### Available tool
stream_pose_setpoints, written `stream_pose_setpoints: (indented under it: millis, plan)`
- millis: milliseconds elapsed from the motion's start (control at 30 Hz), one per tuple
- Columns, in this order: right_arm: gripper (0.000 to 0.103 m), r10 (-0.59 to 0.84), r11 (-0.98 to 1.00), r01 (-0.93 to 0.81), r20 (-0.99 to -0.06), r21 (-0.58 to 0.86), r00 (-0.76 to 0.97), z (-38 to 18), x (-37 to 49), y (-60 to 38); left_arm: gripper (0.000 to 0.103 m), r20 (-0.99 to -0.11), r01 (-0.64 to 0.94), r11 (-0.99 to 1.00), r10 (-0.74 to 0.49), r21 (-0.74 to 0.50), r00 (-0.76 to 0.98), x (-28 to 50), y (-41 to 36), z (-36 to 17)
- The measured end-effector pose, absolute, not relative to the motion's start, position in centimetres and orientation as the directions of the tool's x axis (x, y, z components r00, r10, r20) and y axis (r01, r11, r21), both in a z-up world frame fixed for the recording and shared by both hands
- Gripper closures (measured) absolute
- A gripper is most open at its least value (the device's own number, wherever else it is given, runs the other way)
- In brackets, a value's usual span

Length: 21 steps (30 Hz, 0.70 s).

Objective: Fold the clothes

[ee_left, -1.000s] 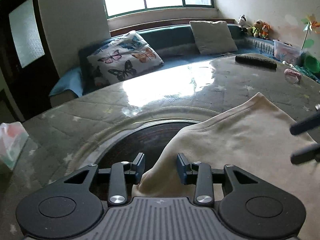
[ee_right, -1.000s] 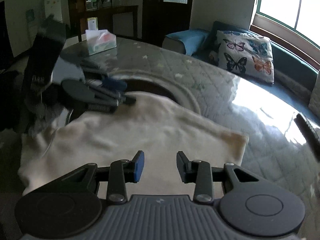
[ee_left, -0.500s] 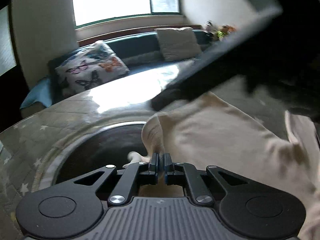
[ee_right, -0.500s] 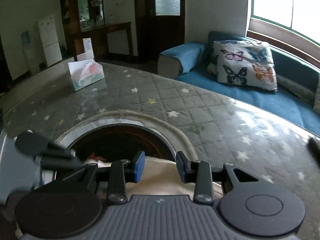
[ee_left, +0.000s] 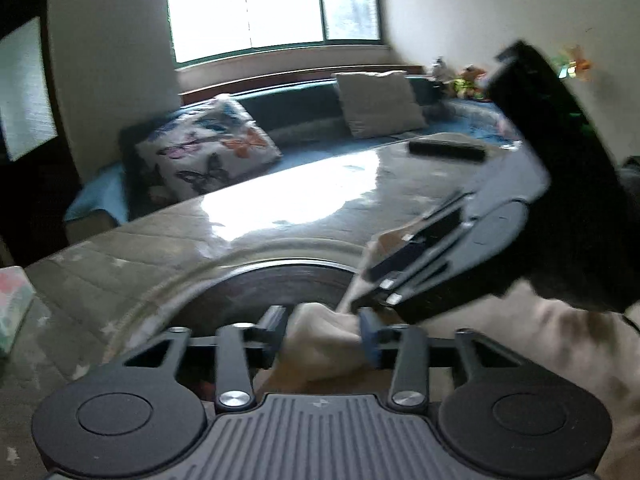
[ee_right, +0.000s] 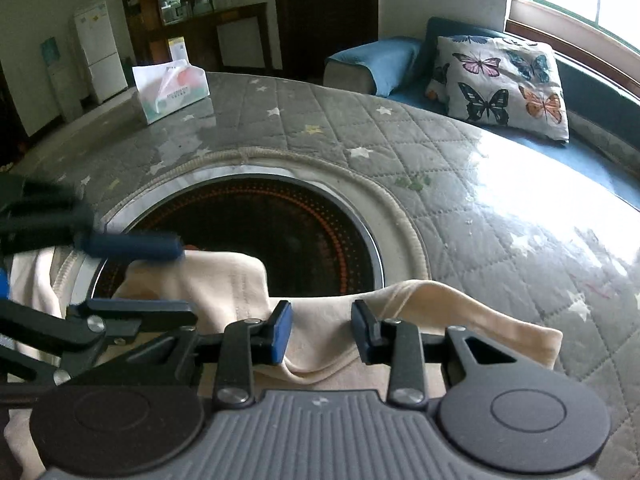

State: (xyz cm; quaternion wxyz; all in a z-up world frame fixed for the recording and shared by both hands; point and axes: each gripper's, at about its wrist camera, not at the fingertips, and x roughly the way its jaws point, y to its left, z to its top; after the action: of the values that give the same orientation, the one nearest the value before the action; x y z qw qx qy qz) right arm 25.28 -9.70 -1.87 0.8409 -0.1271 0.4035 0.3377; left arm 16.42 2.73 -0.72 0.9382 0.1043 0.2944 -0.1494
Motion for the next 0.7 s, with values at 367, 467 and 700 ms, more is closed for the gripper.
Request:
stream_pose_setpoints:
  millis: [367, 467, 700]
  plan:
    - [0.071, 0.483, 0.769, -0.634, -0.724, 0.082, 0.493, -0.3, 25.2, -11.7, 0.093, -0.653, 0.306, 0.952, -0.250, -0.030, 0.714, 20.2, 4.9, -1.9]
    - [0.071, 0.467, 0.800, -0.595, -0.702, 0.076, 0.538, 0.7, 25.3, -13.8, 0.094, -0.620, 0.233, 0.972, -0.194, -0.018, 0.760, 20.8, 5.9, -1.3]
    - [0.071, 0.339, 0.895, -0.443, -0.724, 0.051, 0.601, -0.3, 26.8, -18.2, 0.095, -0.639, 0.081, 0.996, -0.049, 0.021, 0.768, 23.6, 8.3, -2.3]
